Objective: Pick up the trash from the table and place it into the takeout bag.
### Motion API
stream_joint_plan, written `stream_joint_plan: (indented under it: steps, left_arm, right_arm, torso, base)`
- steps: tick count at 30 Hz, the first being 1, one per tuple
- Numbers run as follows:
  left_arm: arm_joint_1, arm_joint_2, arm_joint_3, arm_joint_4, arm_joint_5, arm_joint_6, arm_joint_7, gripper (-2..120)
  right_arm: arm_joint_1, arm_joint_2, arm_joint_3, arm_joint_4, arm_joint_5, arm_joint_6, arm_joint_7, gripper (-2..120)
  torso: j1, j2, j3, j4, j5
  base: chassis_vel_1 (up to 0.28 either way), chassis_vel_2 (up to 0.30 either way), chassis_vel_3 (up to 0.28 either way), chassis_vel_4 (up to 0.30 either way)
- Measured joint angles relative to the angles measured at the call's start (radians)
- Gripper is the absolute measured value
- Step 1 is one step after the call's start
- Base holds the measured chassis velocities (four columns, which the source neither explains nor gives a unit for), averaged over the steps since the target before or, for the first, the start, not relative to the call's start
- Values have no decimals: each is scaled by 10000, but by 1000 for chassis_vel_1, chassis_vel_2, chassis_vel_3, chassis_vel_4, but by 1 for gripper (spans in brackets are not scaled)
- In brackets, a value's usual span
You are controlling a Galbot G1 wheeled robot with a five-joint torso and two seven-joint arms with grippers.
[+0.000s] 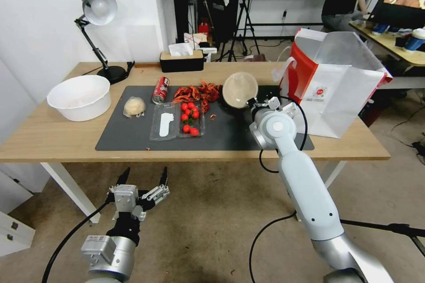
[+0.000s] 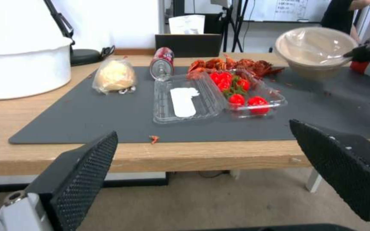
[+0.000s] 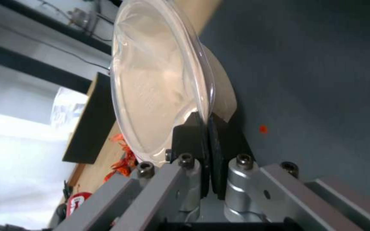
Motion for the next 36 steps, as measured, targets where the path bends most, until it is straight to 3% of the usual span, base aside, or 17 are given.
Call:
stream_joint_plan:
  steps: [8, 15, 18, 21, 26, 29, 36]
  left_arm:
    - [22, 10, -1, 0, 2, -39, -2, 100]
    - [54, -18, 24, -1, 37, -107, -2, 100]
    - [50, -34, 26, 0, 46, -160, -2, 100]
    - [50, -65, 26, 17, 64, -172, -2, 100]
    - [51, -111, 108, 50, 9, -231, -2, 100]
    - [46, -127, 174, -60, -139, -142, 3, 100]
    - [25, -89, 165, 28, -129, -210, 22, 100]
  right_arm:
    - [-198, -681, -501, 526, -1698, -145, -1003, 0]
    - [-435, -1733, -1191, 1302, -4016, -189, -2125, 0]
    - [-665, -2654, -1435, 1760, -7268, 373, -3533, 0]
    - [-664, -2965, -1311, 2039, -8469, 692, -3725, 0]
    - [-332, -3618, -733, 2720, -9179, 787, -3079, 0]
    - [9, -4421, -35, 3009, -8864, -38, -1841, 0]
    - [-128, -5161, 676, 3132, -8035, -1175, -284, 0]
  torso:
    - [0, 0, 0, 0, 0]
    - [-1, 0, 0, 0, 0]
    - [0, 0, 0, -1, 1]
    - [0, 0, 0, 1, 2]
    - [-1, 0, 0, 0, 1]
    - [0, -1, 0, 0, 1]
    - [0, 0, 0, -2, 0]
  base:
    - [0, 0, 0, 0]
    - [0, 0, 0, 0]
    - [0, 0, 0, 0]
    - [0, 0, 0, 0]
    - [0, 0, 0, 0]
    - [0, 0, 0, 0]
    - [0, 0, 0, 0]
